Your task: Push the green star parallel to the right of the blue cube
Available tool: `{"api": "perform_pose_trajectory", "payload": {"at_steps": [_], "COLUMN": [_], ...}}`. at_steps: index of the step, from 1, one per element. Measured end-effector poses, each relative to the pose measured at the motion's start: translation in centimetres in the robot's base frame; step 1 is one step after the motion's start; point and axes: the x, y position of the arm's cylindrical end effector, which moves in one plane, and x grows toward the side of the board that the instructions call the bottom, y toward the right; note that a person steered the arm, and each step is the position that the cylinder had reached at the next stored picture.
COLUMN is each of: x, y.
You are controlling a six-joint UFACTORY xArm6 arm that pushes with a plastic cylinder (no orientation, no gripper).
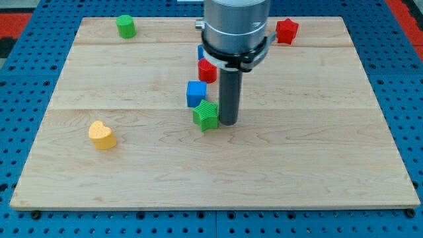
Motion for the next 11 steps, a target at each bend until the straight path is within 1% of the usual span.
{"api": "perform_pose_trajectory", "payload": {"at_steps": [1,2,3,4,5,6,8,9,10,11], "x": [0.0,0.0,2.4,7.4,10.0,7.4,-0.5,-3.3,-2.2,0.6], "y": [-3.6,-4.8,-0.6,-1.8,-11.2,-16.7,-16.3,-12.7,-9.3,-9.1]}}
